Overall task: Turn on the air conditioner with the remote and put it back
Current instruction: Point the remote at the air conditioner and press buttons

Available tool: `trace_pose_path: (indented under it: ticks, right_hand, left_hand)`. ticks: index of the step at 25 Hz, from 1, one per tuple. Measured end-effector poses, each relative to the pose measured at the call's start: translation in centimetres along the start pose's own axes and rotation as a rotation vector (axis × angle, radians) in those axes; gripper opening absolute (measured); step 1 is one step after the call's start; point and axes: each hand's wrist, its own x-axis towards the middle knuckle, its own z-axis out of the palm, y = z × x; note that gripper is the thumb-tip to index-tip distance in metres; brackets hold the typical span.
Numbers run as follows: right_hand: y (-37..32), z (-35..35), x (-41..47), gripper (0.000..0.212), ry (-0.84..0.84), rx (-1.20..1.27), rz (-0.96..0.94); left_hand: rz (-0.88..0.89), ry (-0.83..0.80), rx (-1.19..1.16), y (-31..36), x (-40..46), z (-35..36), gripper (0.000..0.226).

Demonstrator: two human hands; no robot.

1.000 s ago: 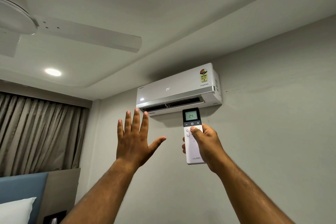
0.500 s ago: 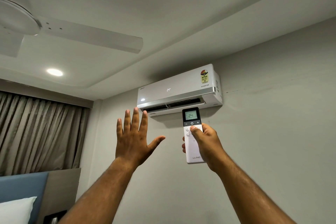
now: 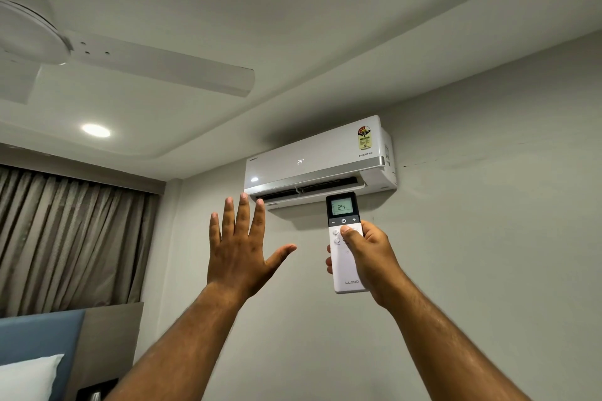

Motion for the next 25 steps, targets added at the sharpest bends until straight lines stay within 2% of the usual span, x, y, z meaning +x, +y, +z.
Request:
trace_pose_path:
  ticks: [25]
  right_hand:
    - [-0.12, 0.05, 0.02, 0.014, 0.001, 0.009, -0.024]
  left_hand:
    - [-0.007, -0.003, 0.000, 0.02, -0.04, -0.18, 0.100]
